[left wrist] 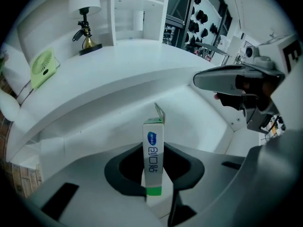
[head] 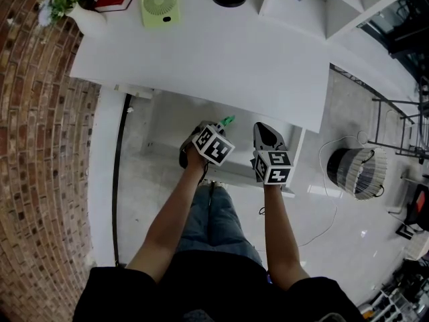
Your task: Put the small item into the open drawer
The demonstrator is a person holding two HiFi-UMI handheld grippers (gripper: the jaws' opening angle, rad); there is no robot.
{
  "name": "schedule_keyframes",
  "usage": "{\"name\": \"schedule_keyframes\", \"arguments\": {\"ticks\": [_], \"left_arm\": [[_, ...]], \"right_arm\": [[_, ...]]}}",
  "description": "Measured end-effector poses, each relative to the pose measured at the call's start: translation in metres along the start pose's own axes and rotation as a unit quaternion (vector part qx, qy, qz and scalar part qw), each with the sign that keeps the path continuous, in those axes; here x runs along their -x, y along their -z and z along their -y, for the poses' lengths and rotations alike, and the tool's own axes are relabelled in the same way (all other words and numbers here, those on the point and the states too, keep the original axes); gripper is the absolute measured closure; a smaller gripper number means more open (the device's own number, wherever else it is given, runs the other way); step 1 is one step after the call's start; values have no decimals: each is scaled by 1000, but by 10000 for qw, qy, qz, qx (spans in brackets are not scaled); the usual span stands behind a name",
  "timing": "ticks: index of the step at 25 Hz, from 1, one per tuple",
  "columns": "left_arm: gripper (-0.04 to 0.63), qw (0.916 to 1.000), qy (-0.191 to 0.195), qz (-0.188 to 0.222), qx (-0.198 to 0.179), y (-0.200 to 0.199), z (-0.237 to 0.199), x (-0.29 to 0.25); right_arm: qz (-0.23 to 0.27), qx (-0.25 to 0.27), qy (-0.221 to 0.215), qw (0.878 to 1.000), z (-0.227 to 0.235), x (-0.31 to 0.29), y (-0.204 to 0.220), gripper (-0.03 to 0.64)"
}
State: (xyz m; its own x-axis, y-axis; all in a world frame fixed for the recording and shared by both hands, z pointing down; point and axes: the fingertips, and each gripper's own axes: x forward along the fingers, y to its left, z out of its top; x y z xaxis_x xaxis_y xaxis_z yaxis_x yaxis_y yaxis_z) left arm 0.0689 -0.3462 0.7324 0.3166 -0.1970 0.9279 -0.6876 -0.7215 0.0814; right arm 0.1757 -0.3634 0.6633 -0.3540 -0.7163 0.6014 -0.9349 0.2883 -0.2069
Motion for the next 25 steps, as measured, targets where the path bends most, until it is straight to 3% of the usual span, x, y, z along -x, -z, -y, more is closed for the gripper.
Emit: {"name": "schedule_keyframes", "arguments": {"ticks": [11,19,22,25], "left_arm": [[414,9993,-19,361,-45,-9,2,2],[411,9985,-37,551,-66,-14,4,11],[411,9965,-158,815,-65,-20,2,32],[431,9907,-295,1328,62,-31,-1,70]], "right_arm": [[27,-24,97,9999,2,3,0,615],[114,-18,121,9999,-1,9,-6,615],[213,-28,140,9997,-2,17,-12,615],[438,-107,191,9988,-2,33,-24,615]]}}
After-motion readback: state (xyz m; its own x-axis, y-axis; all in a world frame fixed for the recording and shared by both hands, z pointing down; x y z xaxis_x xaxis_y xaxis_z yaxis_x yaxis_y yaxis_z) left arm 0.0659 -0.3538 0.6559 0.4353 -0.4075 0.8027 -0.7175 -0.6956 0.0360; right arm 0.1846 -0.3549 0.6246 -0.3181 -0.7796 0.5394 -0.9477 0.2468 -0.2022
